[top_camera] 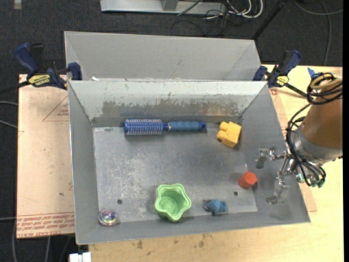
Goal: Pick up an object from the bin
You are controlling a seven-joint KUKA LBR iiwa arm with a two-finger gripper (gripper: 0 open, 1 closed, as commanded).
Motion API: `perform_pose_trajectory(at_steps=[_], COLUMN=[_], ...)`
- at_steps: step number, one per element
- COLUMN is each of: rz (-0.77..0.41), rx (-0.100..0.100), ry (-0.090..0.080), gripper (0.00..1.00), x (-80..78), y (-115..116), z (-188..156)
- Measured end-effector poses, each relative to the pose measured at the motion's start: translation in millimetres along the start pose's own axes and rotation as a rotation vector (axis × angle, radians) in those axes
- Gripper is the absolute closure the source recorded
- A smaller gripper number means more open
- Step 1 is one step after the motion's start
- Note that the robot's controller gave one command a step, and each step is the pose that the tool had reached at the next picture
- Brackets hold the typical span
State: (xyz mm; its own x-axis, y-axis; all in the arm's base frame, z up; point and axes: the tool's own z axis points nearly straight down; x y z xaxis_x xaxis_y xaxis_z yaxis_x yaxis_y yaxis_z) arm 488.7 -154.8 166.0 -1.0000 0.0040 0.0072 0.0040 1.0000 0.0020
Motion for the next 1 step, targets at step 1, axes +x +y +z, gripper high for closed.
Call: perform_pose_trajectory(at_steps=[1], rz=[-0.065], rx=[0.0], ry=[-0.003], gripper=[0.0], x=[-23.3], y=[1.1], z=[94.3])
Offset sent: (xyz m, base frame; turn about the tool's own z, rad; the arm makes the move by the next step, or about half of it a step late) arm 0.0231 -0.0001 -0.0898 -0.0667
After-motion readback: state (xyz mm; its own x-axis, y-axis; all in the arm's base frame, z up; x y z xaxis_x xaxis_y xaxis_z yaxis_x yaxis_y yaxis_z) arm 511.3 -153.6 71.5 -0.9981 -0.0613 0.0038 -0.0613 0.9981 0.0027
